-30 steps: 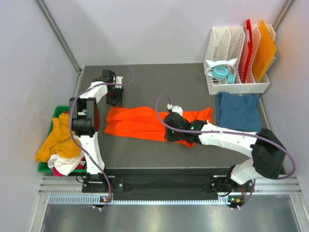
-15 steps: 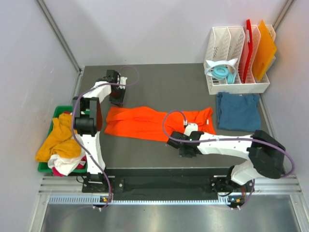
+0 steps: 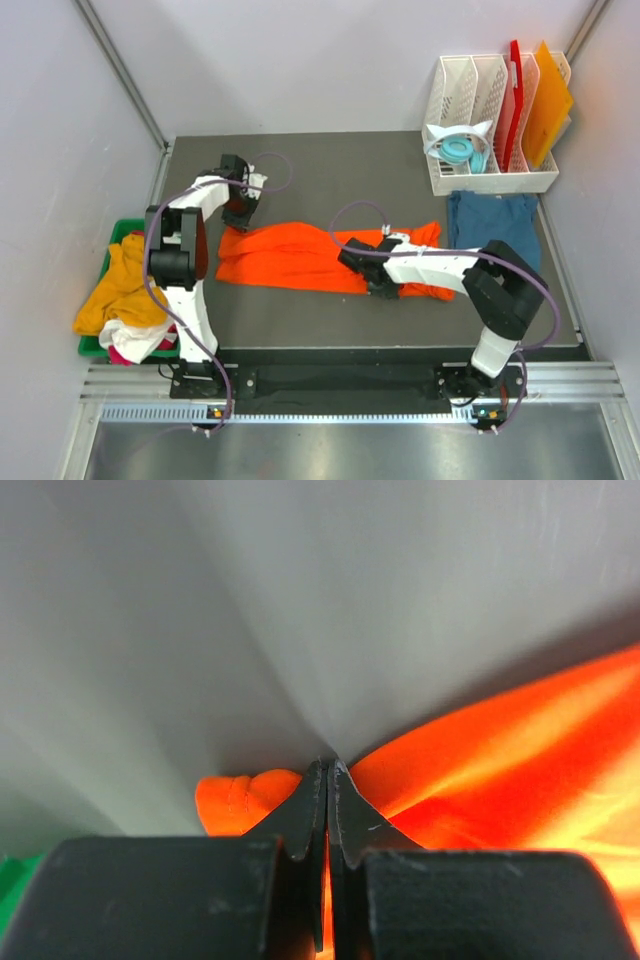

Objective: Fold and stack the t-shirts
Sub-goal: Rotate the tshirt 90 degrees

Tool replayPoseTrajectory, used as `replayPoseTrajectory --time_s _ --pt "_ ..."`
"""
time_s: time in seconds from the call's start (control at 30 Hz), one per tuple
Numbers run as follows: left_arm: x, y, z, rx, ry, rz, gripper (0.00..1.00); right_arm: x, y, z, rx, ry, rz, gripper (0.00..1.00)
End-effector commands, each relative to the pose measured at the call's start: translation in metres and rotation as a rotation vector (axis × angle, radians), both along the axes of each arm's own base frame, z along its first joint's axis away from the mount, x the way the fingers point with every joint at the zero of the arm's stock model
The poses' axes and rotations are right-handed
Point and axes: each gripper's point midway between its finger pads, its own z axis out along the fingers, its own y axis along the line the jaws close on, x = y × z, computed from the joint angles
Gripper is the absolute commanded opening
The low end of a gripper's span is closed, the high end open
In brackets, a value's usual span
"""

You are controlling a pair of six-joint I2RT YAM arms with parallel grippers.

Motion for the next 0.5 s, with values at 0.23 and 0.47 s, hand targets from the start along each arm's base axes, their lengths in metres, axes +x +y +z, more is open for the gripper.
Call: replayPoseTrajectory --time_s 0.23,0.47 --pt "-0.084 0.013 0.002 0.051 0.212 -0.191 0.00 0.088 -0.035 -0.016 0.066 0.004 -0.116 0.00" --pt "-0.120 0.000 0.012 0.023 0.298 -0.297 0.00 0.171 -0.027 -0.012 0.026 0.024 -0.057 0.00"
